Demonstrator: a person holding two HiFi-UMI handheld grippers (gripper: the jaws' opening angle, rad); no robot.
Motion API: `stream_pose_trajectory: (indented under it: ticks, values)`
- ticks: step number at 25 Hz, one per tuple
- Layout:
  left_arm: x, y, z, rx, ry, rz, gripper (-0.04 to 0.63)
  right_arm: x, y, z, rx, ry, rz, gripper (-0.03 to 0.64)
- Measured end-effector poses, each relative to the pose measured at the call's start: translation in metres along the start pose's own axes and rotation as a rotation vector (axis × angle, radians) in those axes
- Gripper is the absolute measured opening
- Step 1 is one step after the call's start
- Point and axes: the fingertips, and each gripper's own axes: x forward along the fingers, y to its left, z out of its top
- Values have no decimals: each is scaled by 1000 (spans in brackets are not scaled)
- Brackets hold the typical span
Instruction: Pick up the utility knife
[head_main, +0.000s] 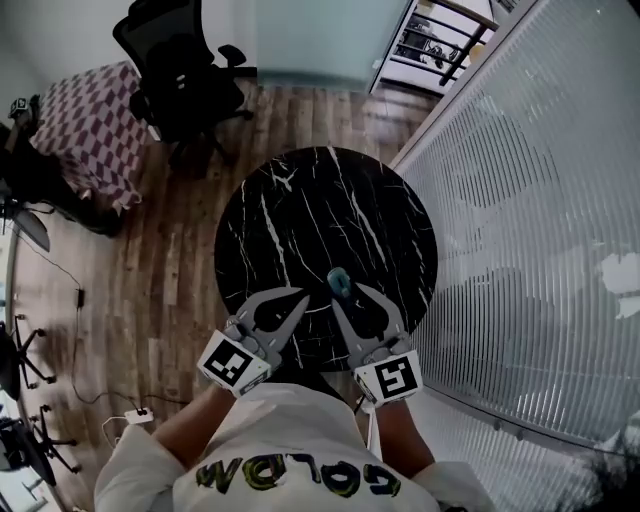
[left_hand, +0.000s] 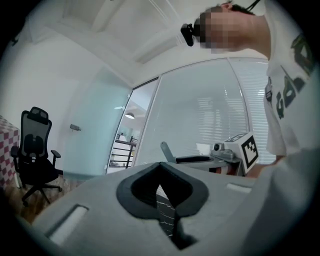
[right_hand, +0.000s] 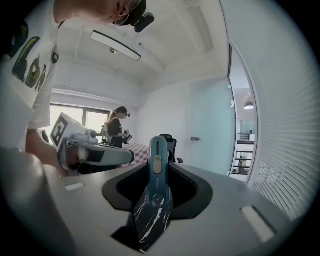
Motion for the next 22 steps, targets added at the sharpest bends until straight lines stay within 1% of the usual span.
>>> stream_pose_trajectory:
  ticks: [5,12,17,22]
  values:
    - [-7,-16,21,-8,-21,-6,2,-25,3,26,15,-83,-17,132]
    - [-12,-43,45,11,-63,-35,2,-54,12,55,36,-181,-37,130]
    - [-13,-55,55,9,-87,-25,2,-66,17,68,46,-234,-47,131]
    - [-15,-63,66,8,-113,-32,2,-77,16,75,53,-262,-61,132]
